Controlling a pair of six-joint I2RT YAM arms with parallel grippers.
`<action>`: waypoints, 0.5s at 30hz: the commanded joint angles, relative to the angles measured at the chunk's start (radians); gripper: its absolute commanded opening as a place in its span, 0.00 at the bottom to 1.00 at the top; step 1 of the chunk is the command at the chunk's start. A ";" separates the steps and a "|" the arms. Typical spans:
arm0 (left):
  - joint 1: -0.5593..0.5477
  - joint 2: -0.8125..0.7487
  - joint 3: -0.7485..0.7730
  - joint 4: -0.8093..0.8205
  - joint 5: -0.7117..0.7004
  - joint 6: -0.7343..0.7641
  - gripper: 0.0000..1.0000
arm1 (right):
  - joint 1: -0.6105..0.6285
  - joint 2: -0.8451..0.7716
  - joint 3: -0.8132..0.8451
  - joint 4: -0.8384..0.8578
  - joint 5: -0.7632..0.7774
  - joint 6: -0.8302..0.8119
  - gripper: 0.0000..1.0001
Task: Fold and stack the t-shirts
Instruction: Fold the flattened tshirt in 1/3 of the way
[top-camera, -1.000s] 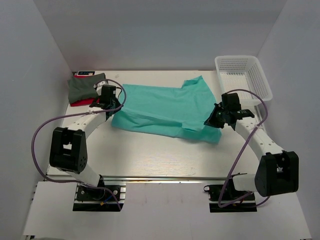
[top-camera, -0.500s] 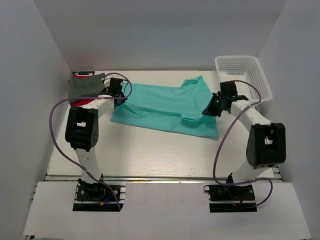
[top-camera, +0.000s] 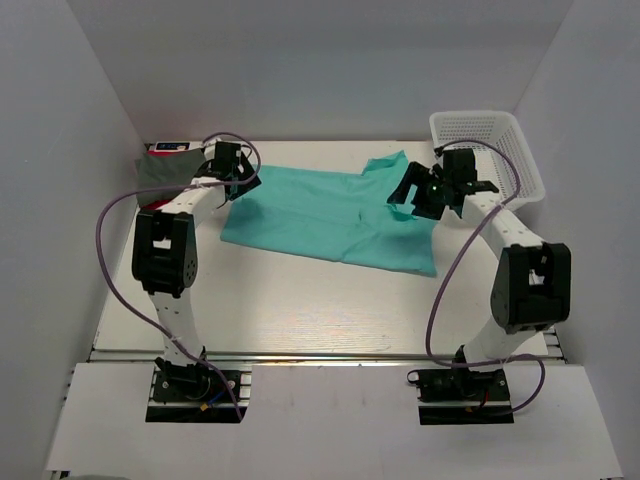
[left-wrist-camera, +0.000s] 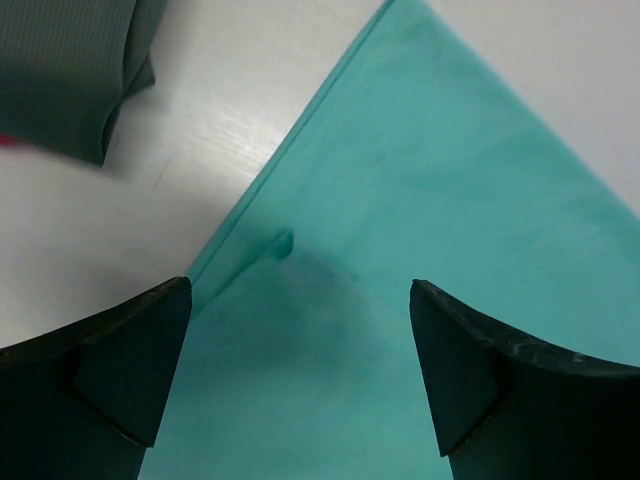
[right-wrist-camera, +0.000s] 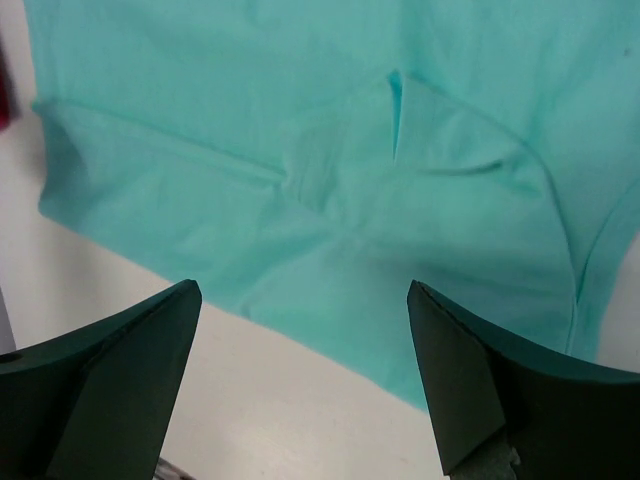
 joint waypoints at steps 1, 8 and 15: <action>-0.012 -0.150 -0.100 0.015 0.076 0.052 1.00 | 0.026 -0.114 -0.086 0.034 -0.017 -0.102 0.90; -0.025 -0.307 -0.419 0.257 0.247 0.126 1.00 | 0.097 -0.110 -0.222 0.041 0.023 -0.137 0.90; -0.025 -0.174 -0.390 0.230 0.270 0.146 1.00 | 0.103 -0.047 -0.336 0.110 0.051 -0.061 0.90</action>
